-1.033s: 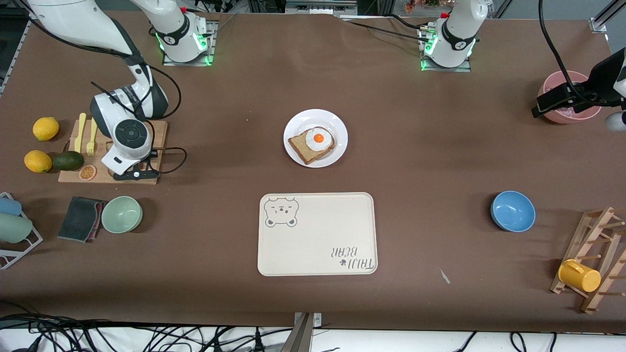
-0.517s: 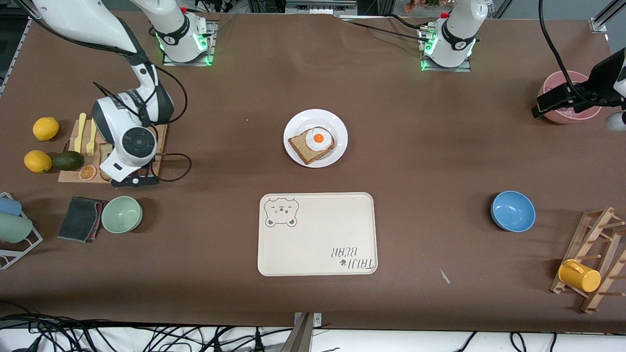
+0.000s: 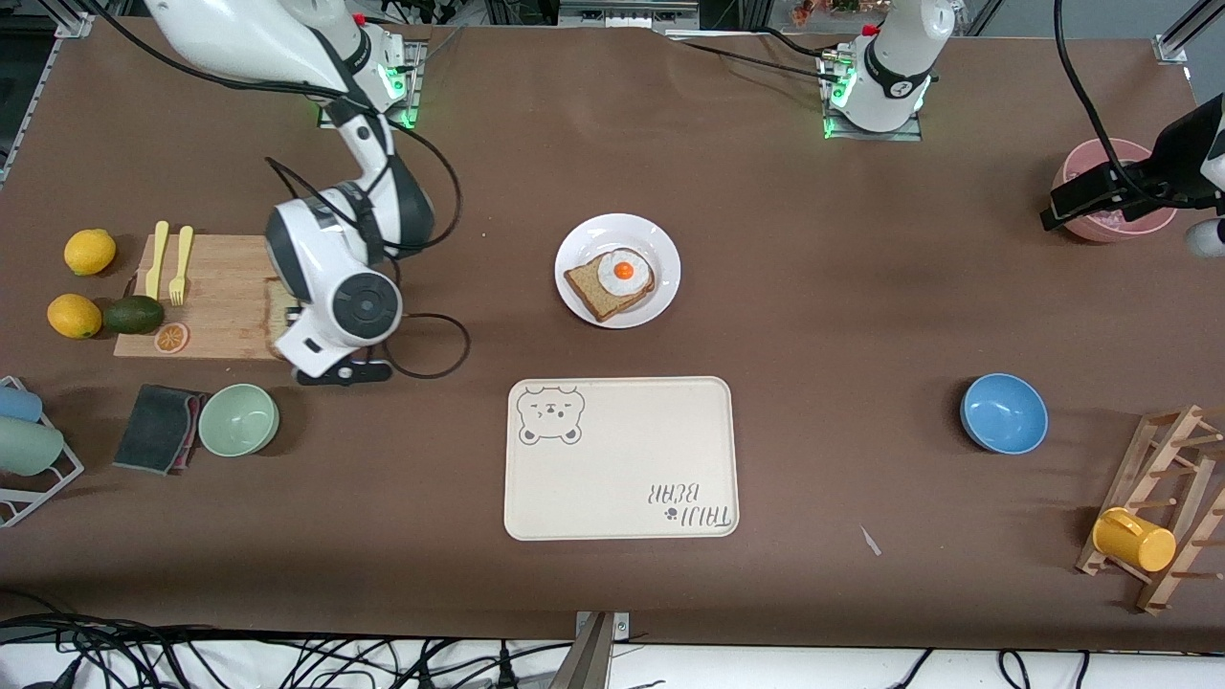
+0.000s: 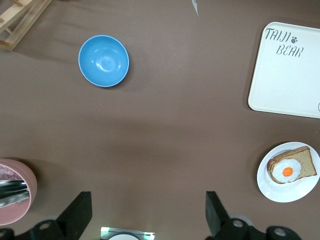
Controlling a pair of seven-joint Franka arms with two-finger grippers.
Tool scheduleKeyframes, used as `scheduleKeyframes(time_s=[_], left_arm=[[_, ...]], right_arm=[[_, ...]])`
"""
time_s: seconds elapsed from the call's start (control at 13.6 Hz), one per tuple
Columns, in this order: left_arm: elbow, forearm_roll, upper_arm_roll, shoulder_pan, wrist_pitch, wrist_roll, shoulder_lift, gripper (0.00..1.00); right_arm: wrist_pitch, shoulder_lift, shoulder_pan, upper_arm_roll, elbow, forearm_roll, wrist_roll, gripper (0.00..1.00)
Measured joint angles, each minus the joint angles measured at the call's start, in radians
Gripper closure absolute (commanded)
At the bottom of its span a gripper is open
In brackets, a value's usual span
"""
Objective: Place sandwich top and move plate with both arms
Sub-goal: 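Lift the bread slice and carry it over the white plate, then lower the bread onto the egg slice and open the right gripper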
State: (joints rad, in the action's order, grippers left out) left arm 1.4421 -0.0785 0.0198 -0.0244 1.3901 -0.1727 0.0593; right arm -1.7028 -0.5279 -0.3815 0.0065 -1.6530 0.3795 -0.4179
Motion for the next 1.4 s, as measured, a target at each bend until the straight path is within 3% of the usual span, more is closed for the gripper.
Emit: scheduleKeyframes(time_s=[0.3,0.74,1.03,1.4], left_arm=[[0.000,0.000,0.000,0.000,0.000,0.000,0.000,0.00],[0.000,0.000,0.001,0.000,0.000,0.000,0.000,0.00],[0.000,0.000,0.000,0.000,0.000,0.000,0.000,0.00],[0.000,0.000,0.000,0.000,0.000,0.000,0.000,0.00]], right_arm=[[0.008,-0.090,-0.099,0.002,0.141,-0.174,-0.112,1.00],[0.024,-0.137,-0.246,0.003,0.262,-0.427,-0.432,1.00],[0.010,-0.152,-0.367,0.005,0.297,-0.483,-0.658,1.00],[-0.128,-0.216,-0.466,0.005,0.335,-0.513,-0.841,1.00]])
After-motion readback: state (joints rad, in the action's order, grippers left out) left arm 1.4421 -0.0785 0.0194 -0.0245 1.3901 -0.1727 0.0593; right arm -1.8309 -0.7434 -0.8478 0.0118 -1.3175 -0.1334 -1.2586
